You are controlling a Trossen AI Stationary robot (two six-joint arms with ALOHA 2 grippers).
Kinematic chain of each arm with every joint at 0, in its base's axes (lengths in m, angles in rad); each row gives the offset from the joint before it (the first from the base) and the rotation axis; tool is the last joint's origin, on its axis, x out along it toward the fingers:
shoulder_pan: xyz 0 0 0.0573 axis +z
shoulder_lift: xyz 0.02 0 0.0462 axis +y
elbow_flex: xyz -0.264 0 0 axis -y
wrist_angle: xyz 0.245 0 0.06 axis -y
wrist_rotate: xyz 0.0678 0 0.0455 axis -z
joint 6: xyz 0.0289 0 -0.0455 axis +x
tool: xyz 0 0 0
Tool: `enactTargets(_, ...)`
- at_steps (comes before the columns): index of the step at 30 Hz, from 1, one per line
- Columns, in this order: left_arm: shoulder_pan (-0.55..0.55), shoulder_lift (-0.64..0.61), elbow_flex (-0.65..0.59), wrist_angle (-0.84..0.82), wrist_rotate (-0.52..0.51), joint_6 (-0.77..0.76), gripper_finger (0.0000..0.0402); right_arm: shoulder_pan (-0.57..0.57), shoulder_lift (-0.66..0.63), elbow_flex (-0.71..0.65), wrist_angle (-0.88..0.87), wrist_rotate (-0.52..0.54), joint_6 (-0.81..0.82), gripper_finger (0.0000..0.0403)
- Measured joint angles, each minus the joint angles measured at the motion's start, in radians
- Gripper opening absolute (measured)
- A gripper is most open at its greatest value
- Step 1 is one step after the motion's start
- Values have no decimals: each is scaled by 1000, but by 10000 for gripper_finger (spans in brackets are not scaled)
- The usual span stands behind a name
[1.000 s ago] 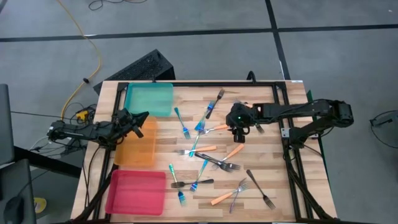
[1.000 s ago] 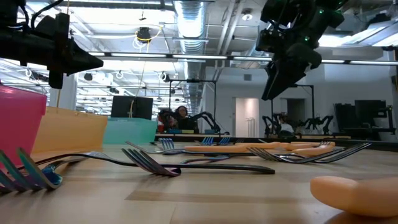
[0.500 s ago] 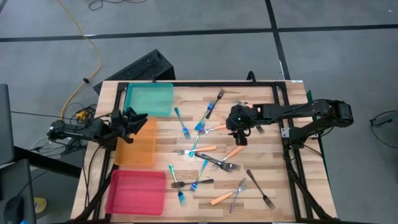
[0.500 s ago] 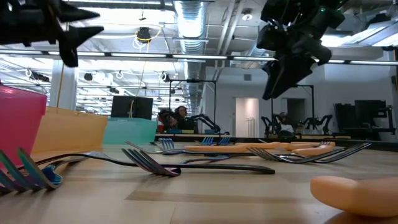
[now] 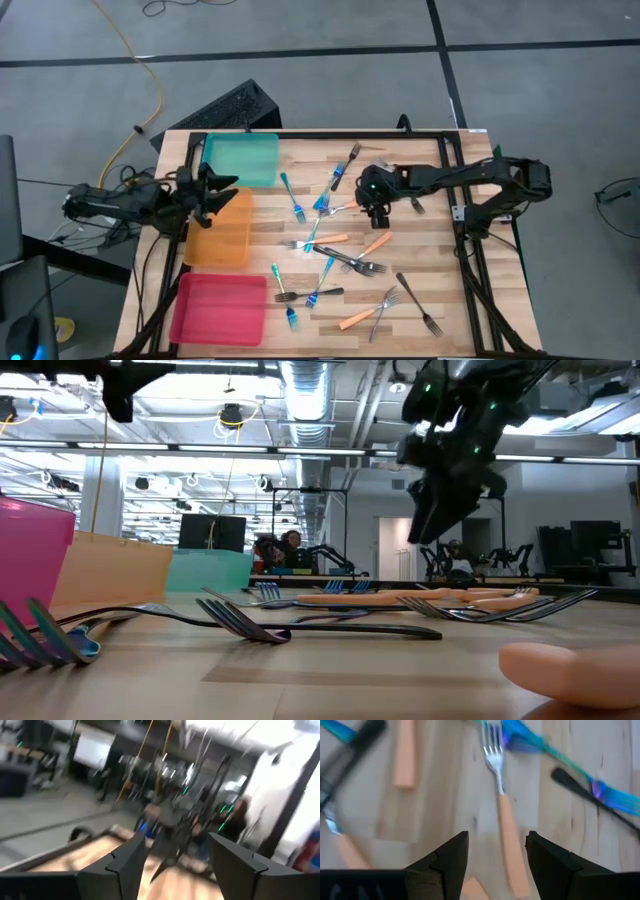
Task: Sort silverware by color (type)
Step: Put the orange fork into the orange bin
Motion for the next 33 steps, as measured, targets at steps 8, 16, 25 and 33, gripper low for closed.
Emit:
enactTargets(8, 0, 177, 187, -200, -47, 24, 197, -33, 114, 66, 0, 20, -77, 220)
enactTargets(16, 0, 200, 229, -274, -59, 31, 197, -38, 248, 115, 3, 65, -124, 220)
enactTargets(25, 0, 200, 229, -297, -59, 15, 197, -39, 331, 140, -6, 70, -153, 216)
enactTargets(33, 0, 200, 229, -304, -60, 14, 197, -42, 334, 140, -53, 68, -147, 136)
